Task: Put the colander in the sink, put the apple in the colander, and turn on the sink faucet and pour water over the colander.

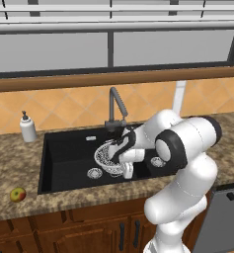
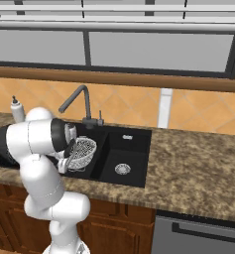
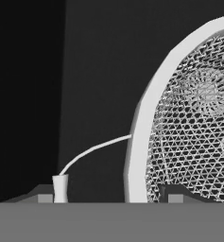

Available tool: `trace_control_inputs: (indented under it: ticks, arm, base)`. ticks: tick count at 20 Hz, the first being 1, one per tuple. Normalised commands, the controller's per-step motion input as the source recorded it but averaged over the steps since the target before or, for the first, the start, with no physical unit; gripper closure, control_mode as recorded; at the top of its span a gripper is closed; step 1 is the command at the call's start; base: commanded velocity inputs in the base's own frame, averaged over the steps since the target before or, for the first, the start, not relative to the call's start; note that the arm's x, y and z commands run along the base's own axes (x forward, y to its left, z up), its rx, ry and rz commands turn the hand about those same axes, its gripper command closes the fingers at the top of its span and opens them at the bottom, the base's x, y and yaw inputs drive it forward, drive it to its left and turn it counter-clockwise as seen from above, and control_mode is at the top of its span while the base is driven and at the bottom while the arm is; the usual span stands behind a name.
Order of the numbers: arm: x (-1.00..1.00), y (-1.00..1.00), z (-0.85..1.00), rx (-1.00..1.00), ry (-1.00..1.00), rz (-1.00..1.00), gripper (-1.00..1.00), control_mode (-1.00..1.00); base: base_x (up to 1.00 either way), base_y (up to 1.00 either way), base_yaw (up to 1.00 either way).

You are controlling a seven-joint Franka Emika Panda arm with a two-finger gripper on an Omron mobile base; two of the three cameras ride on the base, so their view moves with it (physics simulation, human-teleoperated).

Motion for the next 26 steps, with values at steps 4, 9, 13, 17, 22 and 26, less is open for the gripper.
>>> trace_control_inputs:
  ticks: [4, 9, 13, 17, 22, 26]
  arm:
    - [0.09, 0.0, -0.28, 0.0, 0.0, 0.0, 1.0, -1.0]
    - [0.2, 0.0, -0.27, 0.0, 0.0, 0.0, 1.0, -1.0]
    - [0.27, -0.06, -0.1, 0.0, 0.0, 0.0, 1.0, -1.0]
    - [0.33, -0.05, -0.13, 0.0, -0.01, 0.0, 1.0, -1.0]
    - [0.32, -0.02, -0.17, 0.0, -0.03, 0.0, 1.0, -1.0]
    - [0.21, 0.0, -0.29, 0.0, -0.05, 0.0, 1.0, -1.0]
  base:
    - [0.0, 0.0, 0.0]
    - [0.0, 0.0, 0.0]
    - [0.0, 0.0, 0.0]
    - [0.0, 0.0, 0.0]
    - [0.0, 0.0, 0.0]
    - [0.0, 0.0, 0.0]
